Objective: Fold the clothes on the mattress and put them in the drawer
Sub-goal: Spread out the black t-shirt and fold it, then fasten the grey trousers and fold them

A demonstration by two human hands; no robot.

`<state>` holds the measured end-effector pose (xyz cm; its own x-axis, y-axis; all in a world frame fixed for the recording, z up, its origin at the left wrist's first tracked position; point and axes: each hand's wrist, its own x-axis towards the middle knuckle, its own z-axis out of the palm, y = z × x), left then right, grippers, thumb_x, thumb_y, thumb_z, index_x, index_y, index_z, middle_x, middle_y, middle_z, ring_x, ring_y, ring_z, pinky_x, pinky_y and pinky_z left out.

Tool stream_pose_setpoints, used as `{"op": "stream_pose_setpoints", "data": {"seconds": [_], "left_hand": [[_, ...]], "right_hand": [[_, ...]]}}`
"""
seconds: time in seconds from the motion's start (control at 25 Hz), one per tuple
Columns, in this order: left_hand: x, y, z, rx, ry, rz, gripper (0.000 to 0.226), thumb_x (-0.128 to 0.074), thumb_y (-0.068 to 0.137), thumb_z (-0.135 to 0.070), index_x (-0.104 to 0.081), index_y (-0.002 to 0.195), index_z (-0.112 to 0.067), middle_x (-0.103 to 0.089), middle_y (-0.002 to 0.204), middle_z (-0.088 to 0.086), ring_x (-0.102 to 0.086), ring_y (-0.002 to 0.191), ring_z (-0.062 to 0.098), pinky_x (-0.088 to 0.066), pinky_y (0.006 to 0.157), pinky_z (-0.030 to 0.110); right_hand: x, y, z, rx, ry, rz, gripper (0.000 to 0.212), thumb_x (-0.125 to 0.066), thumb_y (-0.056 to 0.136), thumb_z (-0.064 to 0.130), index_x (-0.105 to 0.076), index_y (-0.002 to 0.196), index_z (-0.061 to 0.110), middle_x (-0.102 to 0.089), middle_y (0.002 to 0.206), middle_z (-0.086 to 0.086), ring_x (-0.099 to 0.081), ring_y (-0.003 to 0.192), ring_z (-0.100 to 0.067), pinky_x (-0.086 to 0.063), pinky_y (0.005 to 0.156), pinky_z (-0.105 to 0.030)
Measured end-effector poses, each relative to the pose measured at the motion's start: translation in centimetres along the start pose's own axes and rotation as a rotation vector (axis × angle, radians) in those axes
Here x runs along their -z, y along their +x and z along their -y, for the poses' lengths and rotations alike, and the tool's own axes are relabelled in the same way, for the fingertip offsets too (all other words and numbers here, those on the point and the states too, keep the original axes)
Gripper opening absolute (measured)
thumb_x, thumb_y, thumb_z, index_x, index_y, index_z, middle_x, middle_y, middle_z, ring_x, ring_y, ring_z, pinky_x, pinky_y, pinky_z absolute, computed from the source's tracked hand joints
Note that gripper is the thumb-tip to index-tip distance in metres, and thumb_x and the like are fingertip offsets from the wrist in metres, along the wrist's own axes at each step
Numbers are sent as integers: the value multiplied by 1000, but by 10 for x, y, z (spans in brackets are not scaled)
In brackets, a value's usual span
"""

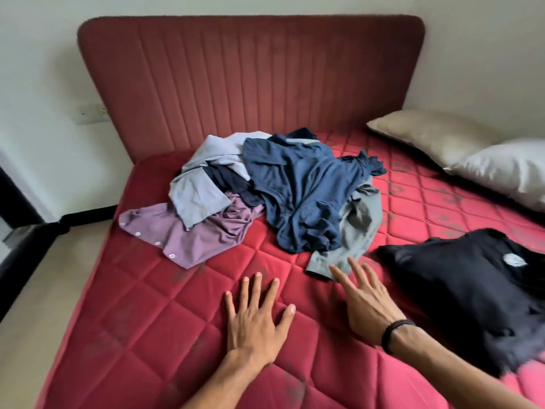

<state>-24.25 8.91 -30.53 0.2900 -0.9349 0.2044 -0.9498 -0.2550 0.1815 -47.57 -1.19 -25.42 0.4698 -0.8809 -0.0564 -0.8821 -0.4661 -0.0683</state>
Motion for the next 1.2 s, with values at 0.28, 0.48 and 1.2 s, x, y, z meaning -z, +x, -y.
{"op": "stream_pose_setpoints", "data": {"seconds": [0.28,0.48,1.2], "left_hand": [[-4,55,47,111,-37,-102,76,-29,91,-74,-37,157,-38,-13,172,8,-2,159,31,3,122,65],[4,88,115,251,12,-22,78,-15,93,-76,-23,162,-39,-6,173,7,6,159,29,2,123,65],[5,40,113,214,52,-153,69,-28,97,-65,-49,152,-30,-40,162,11,-29,153,33,-20,122,61]], "right_hand": [[-23,82,89,186,-234,-324,50,-69,66,7,-74,115,14,-36,158,-29,-33,144,-57,-23,105,-82],[-9,131,119,-124,74,-131,31,-65,76,14,-62,107,7,-63,126,-16,-55,125,-36,-43,105,-46],[-57,40,132,-227,143,-517,76,-49,88,50,-33,159,29,-15,171,-9,-17,156,-35,-17,117,-65]]}}
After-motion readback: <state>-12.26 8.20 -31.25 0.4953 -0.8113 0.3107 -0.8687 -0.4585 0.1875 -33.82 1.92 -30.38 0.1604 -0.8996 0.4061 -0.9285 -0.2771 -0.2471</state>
